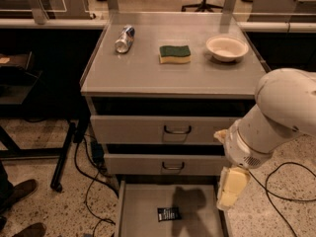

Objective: Pick rxbar blueberry from bottom drawer and place on counter

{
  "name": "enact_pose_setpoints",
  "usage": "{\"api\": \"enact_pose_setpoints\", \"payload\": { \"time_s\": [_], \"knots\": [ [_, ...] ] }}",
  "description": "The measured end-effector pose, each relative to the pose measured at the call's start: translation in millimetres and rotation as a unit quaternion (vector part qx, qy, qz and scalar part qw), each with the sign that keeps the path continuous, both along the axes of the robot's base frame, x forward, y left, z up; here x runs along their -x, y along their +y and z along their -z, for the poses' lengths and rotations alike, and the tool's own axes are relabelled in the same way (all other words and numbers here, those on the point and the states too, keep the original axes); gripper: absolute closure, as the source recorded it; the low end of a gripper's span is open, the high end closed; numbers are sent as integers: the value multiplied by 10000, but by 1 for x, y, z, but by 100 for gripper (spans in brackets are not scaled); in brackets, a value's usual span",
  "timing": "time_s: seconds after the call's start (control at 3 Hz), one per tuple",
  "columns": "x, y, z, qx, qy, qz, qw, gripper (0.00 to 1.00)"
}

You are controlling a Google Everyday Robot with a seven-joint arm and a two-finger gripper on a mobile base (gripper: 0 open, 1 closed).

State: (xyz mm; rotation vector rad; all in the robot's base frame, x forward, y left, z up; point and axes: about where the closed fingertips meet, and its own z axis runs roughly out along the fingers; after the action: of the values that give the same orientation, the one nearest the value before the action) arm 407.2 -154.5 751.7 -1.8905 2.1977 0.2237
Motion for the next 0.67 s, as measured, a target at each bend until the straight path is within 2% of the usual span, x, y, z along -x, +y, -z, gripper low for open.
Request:
{"api": "enact_pose_setpoints", "payload": {
  "time_s": [0.33, 0.67],
  "knots": [
    [2, 2, 7, -42, 51, -10, 10000, 0],
    [12, 11, 39, -236, 289, -58, 9993, 0]
  ]
}}
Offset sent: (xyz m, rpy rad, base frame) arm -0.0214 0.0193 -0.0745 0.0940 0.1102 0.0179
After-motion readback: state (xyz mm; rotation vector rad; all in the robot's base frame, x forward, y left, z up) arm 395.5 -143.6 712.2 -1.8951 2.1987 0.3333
